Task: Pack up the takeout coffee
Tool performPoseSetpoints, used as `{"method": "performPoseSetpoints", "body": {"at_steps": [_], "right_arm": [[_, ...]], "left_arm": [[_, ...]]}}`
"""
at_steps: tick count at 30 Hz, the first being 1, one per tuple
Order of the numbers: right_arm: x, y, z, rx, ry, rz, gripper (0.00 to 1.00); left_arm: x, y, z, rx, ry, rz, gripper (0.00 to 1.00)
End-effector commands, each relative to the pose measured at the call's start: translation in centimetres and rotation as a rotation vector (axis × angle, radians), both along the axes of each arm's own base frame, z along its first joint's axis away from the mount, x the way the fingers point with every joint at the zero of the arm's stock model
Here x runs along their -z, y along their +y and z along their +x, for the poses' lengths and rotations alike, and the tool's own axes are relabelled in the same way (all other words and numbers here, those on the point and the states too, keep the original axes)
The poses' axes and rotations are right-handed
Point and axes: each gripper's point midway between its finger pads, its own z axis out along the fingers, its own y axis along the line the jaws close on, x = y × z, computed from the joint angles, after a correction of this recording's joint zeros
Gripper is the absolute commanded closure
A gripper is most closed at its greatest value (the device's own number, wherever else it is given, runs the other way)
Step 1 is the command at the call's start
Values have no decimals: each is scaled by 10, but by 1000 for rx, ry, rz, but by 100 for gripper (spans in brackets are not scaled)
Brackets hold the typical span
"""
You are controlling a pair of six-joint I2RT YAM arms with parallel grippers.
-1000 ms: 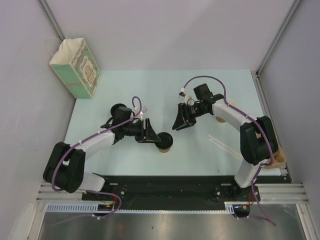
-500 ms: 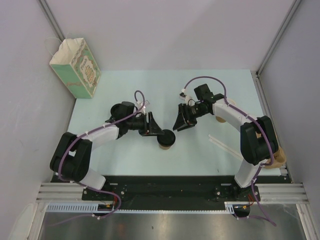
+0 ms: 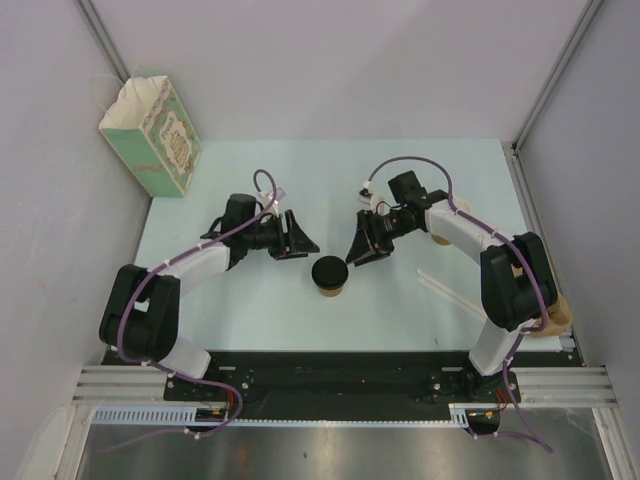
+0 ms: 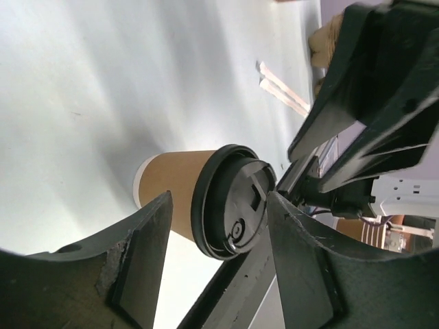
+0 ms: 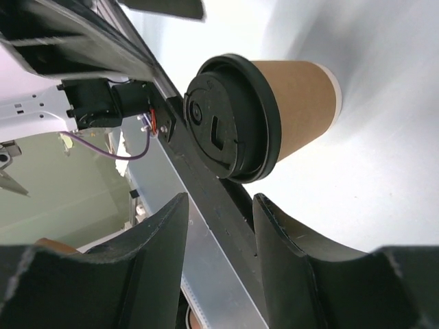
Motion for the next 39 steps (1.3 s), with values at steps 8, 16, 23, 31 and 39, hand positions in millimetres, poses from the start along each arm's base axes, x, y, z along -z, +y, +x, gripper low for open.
{"method": "performPoseSetpoints", "body": {"at_steps": [8,16,23,31,39], "right_arm": [[-17,18,-31,-68,17,93,62],[-2,16,-40,-54,64,86,77],[5,20,-34,-40,88,102,92],[18,23,-29,-12,112,77,100],[46,16,-28,9,117,22,100]], "left_arm": [[-55,-6,-31,70,-129,-82,43],[-46,-33,-51,142,-95,-98,51],[-30,-38,-50,153,-68,-66,52],[-15,-38,-46,142,-34,-35,53],[3,-34,-46,131,5,9,55]]}}
